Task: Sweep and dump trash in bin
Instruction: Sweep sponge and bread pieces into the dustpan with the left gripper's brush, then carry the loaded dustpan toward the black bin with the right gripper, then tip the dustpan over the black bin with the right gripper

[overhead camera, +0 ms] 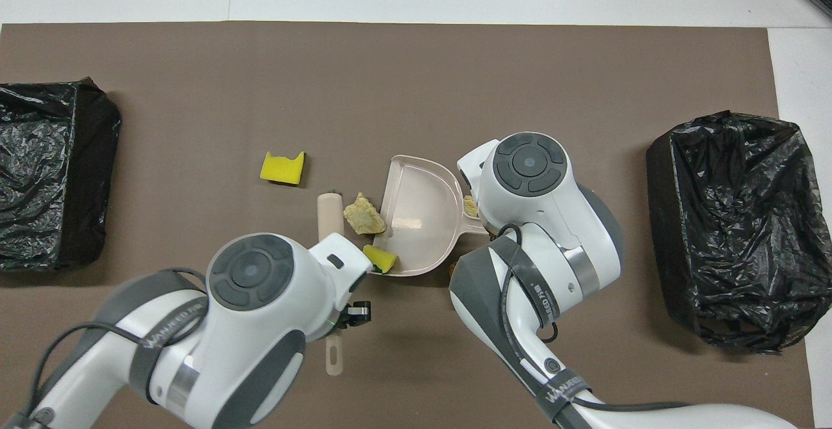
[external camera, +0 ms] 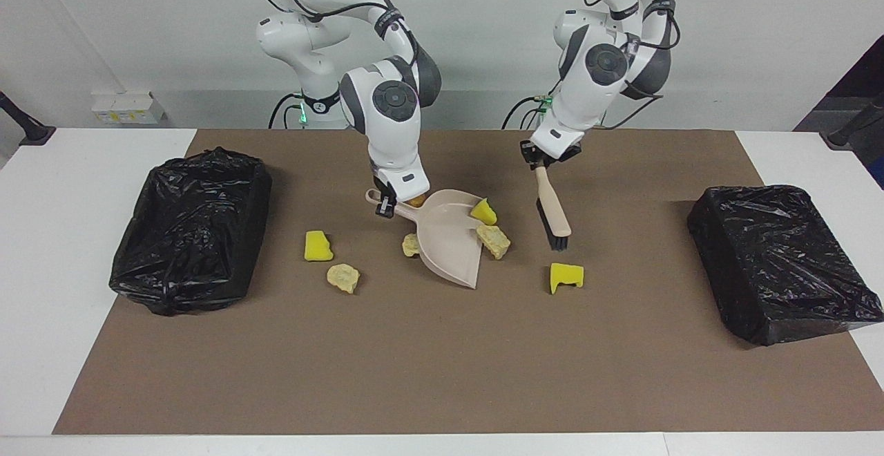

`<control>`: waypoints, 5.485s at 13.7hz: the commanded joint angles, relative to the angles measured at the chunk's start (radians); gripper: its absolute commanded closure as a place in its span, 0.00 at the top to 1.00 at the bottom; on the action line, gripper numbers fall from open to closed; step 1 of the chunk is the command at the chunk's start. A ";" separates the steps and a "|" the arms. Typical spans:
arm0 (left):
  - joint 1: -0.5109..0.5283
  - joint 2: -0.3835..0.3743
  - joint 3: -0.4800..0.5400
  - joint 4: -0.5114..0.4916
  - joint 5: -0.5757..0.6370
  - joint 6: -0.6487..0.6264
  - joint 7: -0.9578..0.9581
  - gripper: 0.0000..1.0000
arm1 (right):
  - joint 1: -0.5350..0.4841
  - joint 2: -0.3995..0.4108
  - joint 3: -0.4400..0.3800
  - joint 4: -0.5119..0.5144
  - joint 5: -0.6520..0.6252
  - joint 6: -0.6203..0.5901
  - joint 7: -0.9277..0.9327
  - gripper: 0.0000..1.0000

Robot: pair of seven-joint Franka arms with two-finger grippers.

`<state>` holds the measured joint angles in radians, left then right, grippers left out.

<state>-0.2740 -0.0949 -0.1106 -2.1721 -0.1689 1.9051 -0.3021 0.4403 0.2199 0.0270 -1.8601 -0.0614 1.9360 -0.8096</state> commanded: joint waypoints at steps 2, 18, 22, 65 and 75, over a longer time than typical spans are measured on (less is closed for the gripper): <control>0.160 0.085 -0.014 0.001 0.109 0.090 0.217 0.00 | -0.005 -0.016 0.005 -0.019 -0.001 0.008 -0.016 0.00; -0.068 0.195 -0.024 0.051 -0.062 -0.057 0.197 0.00 | 0.008 -0.031 0.008 -0.033 -0.070 -0.005 -0.043 0.00; -0.244 0.179 -0.027 0.051 -0.208 -0.005 0.047 0.00 | -0.003 -0.031 0.007 -0.033 -0.070 -0.011 -0.055 0.00; -0.445 -0.197 -0.100 -0.426 -0.299 0.189 -0.285 0.00 | -0.849 -0.071 -0.030 0.253 0.033 -0.164 -1.104 0.00; -0.295 -0.102 -0.096 -0.336 -0.285 0.174 -0.166 1.00 | -0.832 -0.157 -0.027 0.099 -0.473 -0.078 -0.889 0.00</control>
<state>-0.6423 -0.2397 -0.2051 -2.5722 -0.4457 2.0867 -0.5233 -0.4613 0.0925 -0.0090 -1.7240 -0.4265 1.8799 -1.7805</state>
